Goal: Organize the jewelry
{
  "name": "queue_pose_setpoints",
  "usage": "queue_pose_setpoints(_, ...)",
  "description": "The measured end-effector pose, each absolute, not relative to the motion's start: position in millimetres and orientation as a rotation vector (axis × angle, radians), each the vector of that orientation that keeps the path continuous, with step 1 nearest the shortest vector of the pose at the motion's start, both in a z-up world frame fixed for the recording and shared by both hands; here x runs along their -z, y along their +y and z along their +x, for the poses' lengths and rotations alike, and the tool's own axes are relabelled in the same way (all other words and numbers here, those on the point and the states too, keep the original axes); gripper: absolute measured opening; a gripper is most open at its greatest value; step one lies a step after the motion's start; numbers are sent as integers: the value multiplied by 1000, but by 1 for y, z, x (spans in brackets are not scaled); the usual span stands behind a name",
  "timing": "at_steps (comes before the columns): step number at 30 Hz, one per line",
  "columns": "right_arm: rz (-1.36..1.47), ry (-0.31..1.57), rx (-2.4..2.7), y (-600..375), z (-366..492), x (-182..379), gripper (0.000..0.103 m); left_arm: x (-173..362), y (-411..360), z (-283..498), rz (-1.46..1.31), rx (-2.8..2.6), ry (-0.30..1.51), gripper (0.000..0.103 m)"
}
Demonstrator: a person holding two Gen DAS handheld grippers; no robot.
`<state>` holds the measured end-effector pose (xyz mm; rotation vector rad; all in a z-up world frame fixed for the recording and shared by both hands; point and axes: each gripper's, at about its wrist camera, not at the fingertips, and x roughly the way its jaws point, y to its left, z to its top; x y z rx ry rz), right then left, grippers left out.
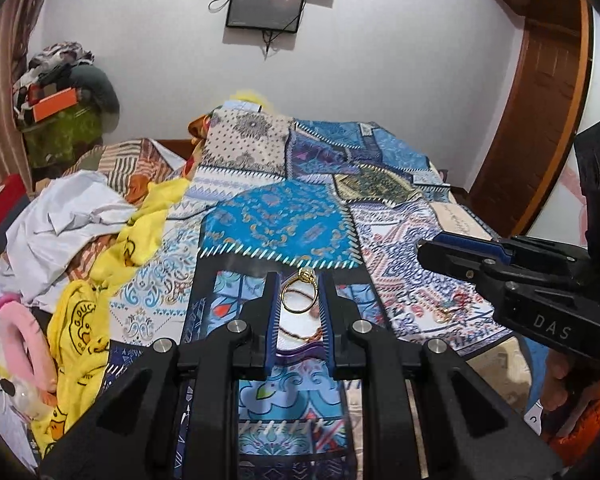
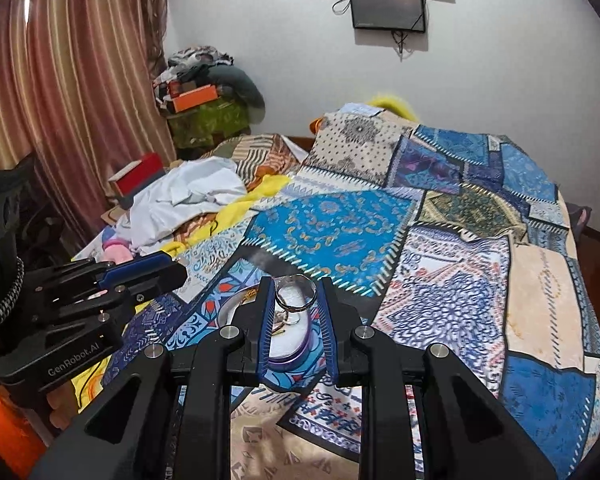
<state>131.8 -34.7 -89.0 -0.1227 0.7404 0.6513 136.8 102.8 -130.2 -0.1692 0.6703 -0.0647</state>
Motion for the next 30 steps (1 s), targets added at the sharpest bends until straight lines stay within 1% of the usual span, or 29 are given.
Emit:
queue_pose_setpoints(14, -163, 906, -667, -13, 152, 146, 20, 181, 112, 164, -203, 92, 782, 18)
queue_pose_setpoints(25, -211, 950, -695, 0, 154, 161, 20, 194, 112, 182, -211, 124, 817, 18)
queue_pose_setpoints(30, -230, 941, -695, 4, 154, 162, 20, 195, 114, 185, -204, 97, 825, 18)
